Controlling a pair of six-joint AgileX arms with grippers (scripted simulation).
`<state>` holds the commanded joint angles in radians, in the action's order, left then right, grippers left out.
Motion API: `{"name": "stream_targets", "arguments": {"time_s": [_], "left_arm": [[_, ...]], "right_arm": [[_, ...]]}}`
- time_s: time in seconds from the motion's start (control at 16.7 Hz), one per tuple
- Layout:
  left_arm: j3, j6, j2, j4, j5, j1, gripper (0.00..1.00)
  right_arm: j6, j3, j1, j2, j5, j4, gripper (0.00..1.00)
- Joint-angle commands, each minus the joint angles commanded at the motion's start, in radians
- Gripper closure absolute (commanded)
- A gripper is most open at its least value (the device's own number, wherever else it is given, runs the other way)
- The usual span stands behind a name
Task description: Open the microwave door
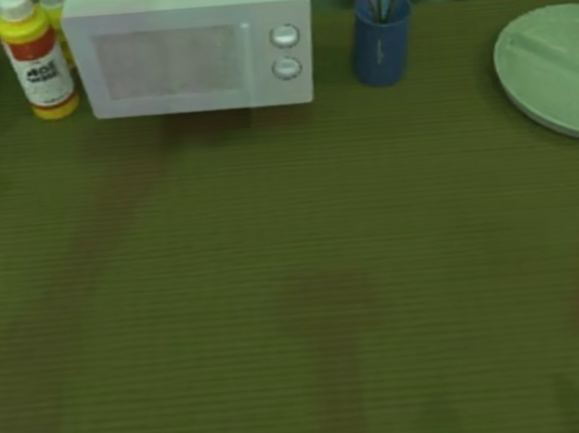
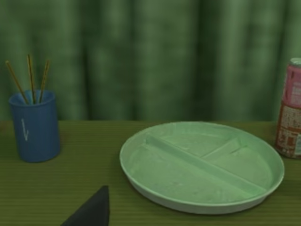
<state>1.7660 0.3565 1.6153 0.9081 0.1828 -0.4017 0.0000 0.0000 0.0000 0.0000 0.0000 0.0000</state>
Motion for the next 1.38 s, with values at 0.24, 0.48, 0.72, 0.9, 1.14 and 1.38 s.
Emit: {"name": "stream_targets", "arguments": {"time_s": [0.24, 0.48, 0.72, 0.9, 1.14, 1.38], "left_arm": [[0.348, 0.069, 0.329, 0.186, 0.042, -0.075, 0.00], [0.603, 0.120, 0.571, 0.322, 0.074, -0.130, 0.00], [0.730, 0.144, 0.691, 0.388, 0.089, -0.156, 0.00], [0.738, 0.145, 0.699, 0.392, 0.090, -0.158, 0.00], [0.733, 0.143, 0.701, 0.387, 0.088, -0.152, 0.00], [0.675, 0.124, 0.739, 0.283, 0.079, -0.135, 0.00]], "right_arm": [[0.000, 0.000, 0.000, 0.000, 0.000, 0.000, 0.00], [0.000, 0.000, 0.000, 0.000, 0.000, 0.000, 0.00], [0.000, 0.000, 0.000, 0.000, 0.000, 0.000, 0.00], [0.000, 0.000, 0.000, 0.000, 0.000, 0.000, 0.00], [0.000, 0.000, 0.000, 0.000, 0.000, 0.000, 0.00], [0.000, 0.000, 0.000, 0.000, 0.000, 0.000, 0.00]]}}
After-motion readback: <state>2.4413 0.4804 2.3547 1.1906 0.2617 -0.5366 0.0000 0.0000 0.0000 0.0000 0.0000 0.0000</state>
